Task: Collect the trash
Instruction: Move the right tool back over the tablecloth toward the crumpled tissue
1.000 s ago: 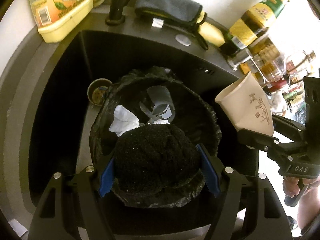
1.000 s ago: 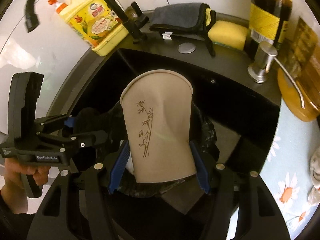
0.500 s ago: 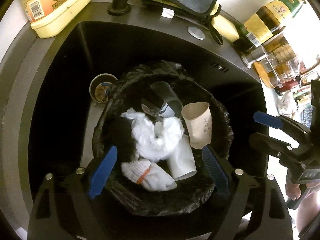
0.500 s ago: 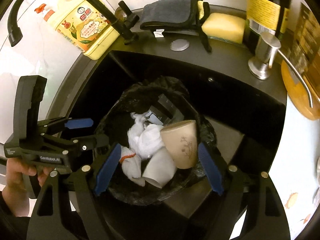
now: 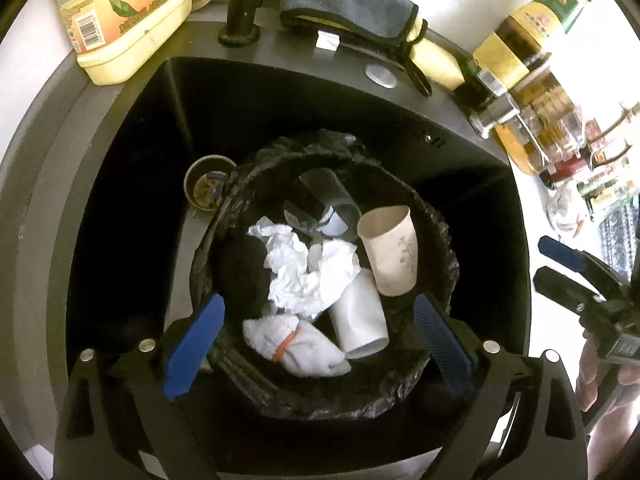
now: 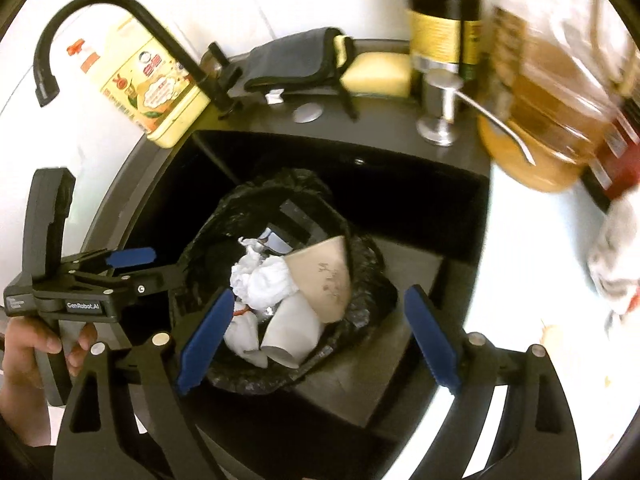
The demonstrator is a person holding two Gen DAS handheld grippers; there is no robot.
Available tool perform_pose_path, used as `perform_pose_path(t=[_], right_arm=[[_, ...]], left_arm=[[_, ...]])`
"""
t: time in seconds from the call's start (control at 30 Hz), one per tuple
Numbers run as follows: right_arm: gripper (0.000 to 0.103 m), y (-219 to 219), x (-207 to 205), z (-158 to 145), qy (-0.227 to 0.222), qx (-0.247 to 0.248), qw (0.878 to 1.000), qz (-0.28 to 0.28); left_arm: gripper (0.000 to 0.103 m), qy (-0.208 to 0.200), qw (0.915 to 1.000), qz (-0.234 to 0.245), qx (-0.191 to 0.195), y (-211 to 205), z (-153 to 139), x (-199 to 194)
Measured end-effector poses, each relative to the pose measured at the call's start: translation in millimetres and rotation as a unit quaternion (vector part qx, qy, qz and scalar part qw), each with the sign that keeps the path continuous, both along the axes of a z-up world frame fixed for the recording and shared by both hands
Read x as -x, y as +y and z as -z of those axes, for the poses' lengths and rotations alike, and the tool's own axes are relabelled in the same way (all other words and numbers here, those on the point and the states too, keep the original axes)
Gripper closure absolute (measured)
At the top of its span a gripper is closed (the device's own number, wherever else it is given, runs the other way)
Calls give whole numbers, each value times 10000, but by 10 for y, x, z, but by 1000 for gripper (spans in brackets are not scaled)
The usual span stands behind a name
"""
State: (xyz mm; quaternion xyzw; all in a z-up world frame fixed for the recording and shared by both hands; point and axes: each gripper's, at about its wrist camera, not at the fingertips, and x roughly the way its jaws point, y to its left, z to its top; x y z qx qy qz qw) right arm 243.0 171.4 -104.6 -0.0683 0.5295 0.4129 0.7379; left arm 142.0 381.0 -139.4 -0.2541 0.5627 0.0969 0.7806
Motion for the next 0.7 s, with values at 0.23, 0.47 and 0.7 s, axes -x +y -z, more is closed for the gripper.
perform_pose_path(t=[0.23, 0.47, 0.7], right_arm=[[16, -551, 44, -73, -302, -84, 9972, 683], [16, -1219, -29, -48, -369, -117, 9892, 1416], [17, -1820, -143, 27, -254, -126, 9805, 1945]], left_arm=[[7, -135, 9997, 133, -126, -205, -128, 92], [7, -233, 9992, 254, -182, -461, -238, 143], [7, -274, 9995, 167, -7, -649, -264, 162]])
